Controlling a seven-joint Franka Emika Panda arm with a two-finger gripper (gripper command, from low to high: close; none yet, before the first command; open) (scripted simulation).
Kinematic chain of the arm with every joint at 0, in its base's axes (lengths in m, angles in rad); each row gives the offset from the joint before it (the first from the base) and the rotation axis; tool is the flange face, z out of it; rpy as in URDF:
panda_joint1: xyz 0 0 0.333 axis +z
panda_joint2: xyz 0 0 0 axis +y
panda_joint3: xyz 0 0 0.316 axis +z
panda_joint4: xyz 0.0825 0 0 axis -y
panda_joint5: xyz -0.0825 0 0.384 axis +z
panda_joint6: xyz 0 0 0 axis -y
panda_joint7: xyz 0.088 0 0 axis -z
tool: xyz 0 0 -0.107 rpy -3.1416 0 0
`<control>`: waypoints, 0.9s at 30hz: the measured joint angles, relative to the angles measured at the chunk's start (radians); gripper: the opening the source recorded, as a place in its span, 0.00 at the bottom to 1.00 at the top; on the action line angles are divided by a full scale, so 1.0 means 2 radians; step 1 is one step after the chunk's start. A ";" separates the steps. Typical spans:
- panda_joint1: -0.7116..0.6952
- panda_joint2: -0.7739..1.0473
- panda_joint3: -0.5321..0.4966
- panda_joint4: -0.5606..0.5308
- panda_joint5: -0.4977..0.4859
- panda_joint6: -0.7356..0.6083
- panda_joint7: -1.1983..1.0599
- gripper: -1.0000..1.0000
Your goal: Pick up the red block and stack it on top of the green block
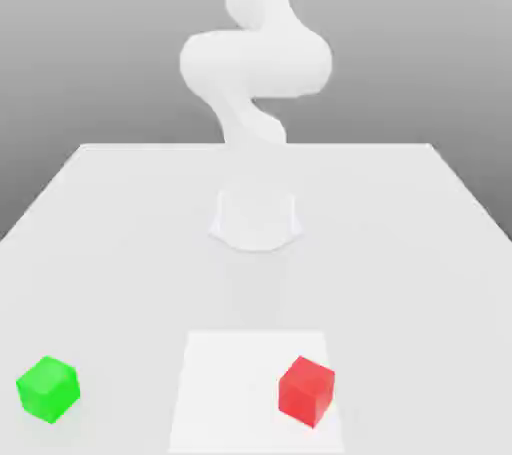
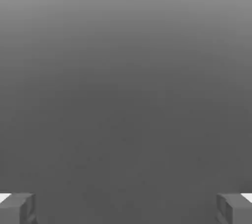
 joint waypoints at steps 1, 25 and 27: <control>-0.006 0.020 0.008 -0.006 -0.001 0.009 0.016 0.50; -0.029 0.454 0.084 -0.130 -0.056 0.223 0.361 0.50; -0.015 0.490 0.066 -0.125 -0.073 0.252 0.375 0.50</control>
